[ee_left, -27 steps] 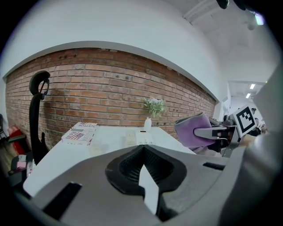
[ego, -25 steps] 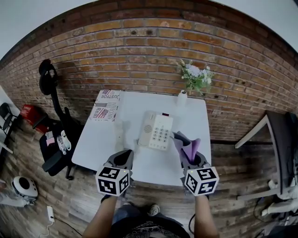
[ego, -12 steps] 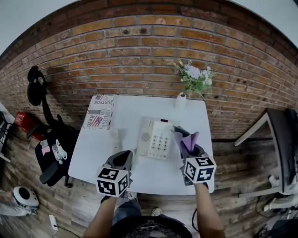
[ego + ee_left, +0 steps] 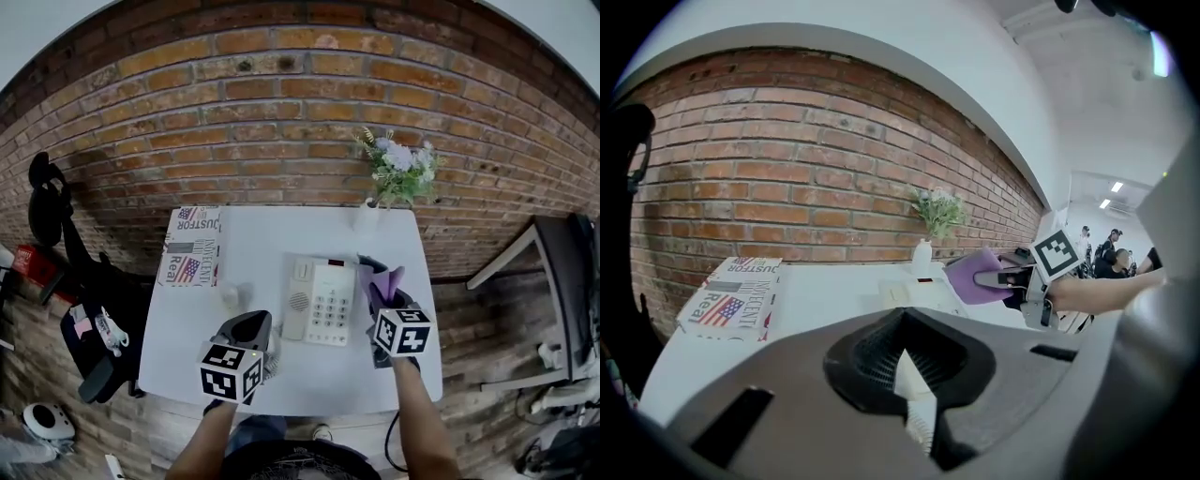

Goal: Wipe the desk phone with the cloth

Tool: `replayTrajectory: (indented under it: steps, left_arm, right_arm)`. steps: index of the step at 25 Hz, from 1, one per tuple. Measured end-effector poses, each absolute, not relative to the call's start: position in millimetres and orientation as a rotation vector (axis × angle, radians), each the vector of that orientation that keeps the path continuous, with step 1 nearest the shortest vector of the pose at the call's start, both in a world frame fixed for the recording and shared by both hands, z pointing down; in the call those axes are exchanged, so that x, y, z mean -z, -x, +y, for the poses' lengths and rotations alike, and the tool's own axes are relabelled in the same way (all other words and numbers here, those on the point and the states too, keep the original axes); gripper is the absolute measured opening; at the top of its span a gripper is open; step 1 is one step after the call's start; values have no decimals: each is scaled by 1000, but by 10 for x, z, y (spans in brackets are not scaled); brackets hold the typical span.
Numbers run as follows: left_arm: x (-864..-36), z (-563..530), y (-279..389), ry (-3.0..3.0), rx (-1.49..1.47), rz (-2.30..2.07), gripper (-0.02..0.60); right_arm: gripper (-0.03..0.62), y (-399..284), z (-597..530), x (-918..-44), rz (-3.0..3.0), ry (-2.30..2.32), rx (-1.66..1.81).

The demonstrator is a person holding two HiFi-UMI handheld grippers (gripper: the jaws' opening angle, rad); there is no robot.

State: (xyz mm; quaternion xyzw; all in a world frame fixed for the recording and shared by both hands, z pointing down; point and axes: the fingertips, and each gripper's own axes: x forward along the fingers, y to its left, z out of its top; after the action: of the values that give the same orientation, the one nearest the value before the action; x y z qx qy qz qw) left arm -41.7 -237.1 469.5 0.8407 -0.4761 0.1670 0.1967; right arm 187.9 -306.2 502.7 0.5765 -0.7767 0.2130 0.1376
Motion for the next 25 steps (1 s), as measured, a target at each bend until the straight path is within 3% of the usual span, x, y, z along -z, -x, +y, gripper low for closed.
replayTrajectory:
  steps: [10,25]
  left_arm:
    - [-4803,-2669,552,-2398,-511,-1220,5]
    - [-4828,-2662,477,-2431,-506,-1145,5]
  right_arm:
    - [46,-1822,-3503,-5353,-2152,-1739,-771]
    - [46,-1657,-3253,-5450,-2141,-1649,-772]
